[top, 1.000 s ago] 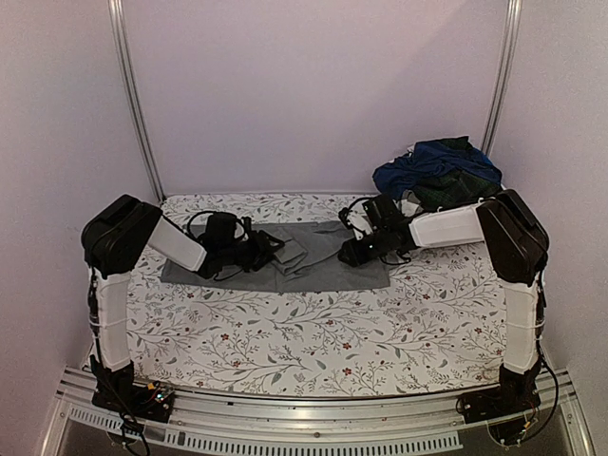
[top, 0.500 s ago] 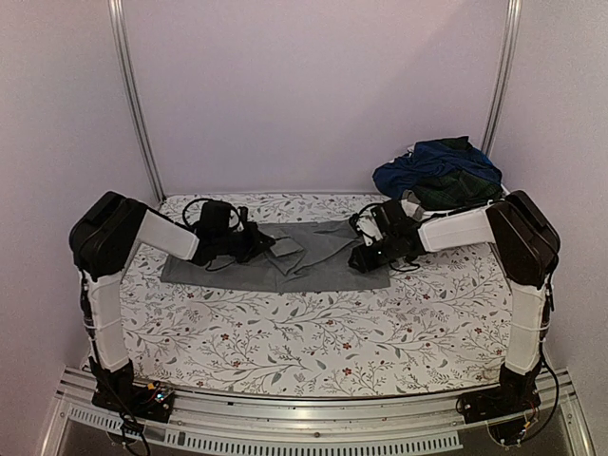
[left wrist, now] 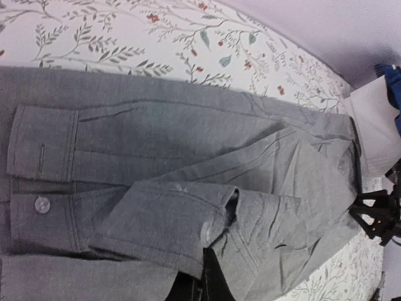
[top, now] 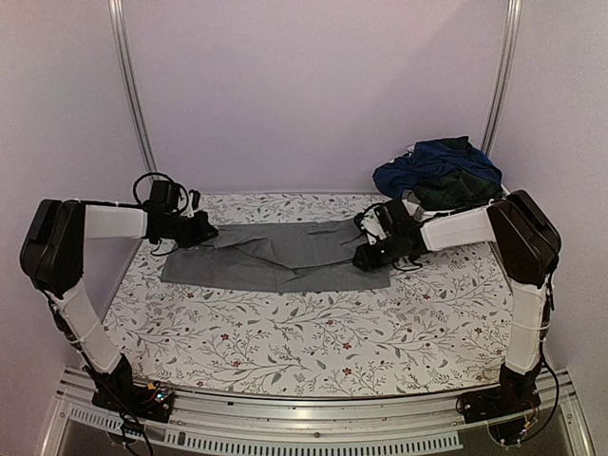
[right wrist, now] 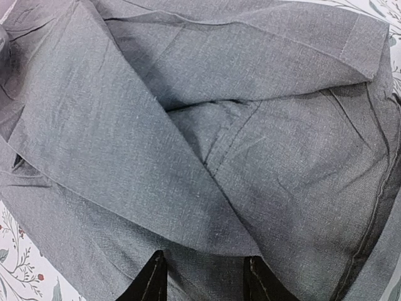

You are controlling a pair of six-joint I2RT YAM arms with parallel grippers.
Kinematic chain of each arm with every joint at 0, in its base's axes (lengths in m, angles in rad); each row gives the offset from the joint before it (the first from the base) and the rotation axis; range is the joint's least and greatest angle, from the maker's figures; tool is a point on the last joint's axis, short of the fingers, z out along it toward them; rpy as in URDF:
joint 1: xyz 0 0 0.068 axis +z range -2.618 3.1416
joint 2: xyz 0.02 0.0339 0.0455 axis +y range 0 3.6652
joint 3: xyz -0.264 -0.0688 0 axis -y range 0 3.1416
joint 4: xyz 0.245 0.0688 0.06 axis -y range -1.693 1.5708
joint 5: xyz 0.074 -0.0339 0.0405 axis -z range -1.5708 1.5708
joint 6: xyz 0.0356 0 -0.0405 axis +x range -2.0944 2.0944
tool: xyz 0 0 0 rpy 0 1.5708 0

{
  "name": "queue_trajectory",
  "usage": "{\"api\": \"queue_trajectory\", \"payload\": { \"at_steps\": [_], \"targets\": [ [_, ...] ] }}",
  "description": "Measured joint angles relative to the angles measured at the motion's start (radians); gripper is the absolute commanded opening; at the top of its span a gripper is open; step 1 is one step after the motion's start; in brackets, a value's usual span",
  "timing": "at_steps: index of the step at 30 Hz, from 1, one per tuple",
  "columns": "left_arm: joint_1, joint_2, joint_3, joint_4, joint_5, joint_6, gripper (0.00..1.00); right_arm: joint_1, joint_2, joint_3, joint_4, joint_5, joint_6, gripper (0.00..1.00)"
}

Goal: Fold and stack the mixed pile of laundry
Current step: Smooth out the rectangle-folded shirt at the center of the board, then rotate the rectangle-folded shirt at the center of the board.

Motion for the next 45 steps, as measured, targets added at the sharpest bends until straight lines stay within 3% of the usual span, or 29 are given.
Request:
{"api": "queue_trajectory", "payload": {
  "at_steps": [13,20,24,28,29,37,45],
  "targets": [
    [-0.002,-0.029,-0.073,-0.219,-0.298,0.130,0.00,-0.013,0.013,0.001,-0.009,-0.013,0.004,0.38],
    [0.029,-0.024,-0.056,-0.253,-0.354,0.135,0.01,-0.013,0.007,-0.009,-0.007,-0.055,0.004,0.38],
    [0.047,0.010,-0.026,-0.253,-0.369,0.128,0.25,-0.013,-0.038,-0.056,-0.008,-0.102,0.004,0.43],
    [0.050,0.012,-0.024,-0.250,-0.397,0.119,0.59,-0.013,-0.110,-0.081,-0.011,-0.140,0.004,0.45],
    [0.051,0.007,-0.025,-0.246,-0.404,0.119,0.62,-0.013,-0.129,-0.082,-0.011,-0.143,0.004,0.45],
    [0.042,-0.052,0.027,-0.212,-0.368,0.124,0.64,-0.004,-0.233,-0.068,-0.013,-0.122,0.029,0.42],
    [-0.003,0.164,0.196,-0.170,-0.288,0.140,0.52,0.032,-0.082,0.058,-0.034,-0.091,0.070,0.42]
  ]
}}
